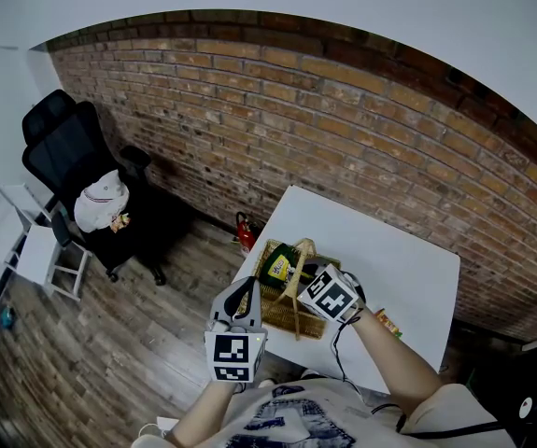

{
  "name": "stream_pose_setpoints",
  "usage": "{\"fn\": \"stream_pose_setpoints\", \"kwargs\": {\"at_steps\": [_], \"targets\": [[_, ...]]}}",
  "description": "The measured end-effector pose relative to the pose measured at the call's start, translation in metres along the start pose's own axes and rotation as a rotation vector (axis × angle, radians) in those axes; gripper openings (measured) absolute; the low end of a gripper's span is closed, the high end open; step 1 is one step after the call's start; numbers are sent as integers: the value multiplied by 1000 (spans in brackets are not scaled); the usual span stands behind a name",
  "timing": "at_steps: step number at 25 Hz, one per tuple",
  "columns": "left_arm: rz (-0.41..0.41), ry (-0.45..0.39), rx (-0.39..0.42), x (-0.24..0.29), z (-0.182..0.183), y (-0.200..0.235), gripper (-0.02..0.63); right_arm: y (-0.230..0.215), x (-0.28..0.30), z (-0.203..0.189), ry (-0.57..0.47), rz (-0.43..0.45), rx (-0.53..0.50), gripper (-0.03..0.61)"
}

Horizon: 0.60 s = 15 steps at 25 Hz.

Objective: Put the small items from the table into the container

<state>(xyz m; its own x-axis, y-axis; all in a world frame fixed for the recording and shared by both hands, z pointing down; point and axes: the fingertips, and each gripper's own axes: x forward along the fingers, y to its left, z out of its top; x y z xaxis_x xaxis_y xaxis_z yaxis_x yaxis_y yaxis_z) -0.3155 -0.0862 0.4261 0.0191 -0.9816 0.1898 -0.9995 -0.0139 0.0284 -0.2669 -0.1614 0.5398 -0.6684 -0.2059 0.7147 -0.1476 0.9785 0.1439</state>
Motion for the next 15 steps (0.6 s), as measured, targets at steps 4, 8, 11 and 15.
{"fn": "stream_pose_setpoints", "kwargs": {"at_steps": [4, 8, 11, 15], "targets": [[-7, -1, -5, 1, 0, -1, 52, 2, -1, 2, -8, -3, -2, 61], [-8, -2, -9, 2, -2, -1, 52, 2, -2, 1, -22, -1, 4, 61], [-10, 0, -16, 1, -3, 0, 52, 1, -2, 2, -33, -2, 7, 64], [-10, 4, -24, -2, -4, 3, 52, -1, -3, 3, -51, 4, 34, 81]]}}
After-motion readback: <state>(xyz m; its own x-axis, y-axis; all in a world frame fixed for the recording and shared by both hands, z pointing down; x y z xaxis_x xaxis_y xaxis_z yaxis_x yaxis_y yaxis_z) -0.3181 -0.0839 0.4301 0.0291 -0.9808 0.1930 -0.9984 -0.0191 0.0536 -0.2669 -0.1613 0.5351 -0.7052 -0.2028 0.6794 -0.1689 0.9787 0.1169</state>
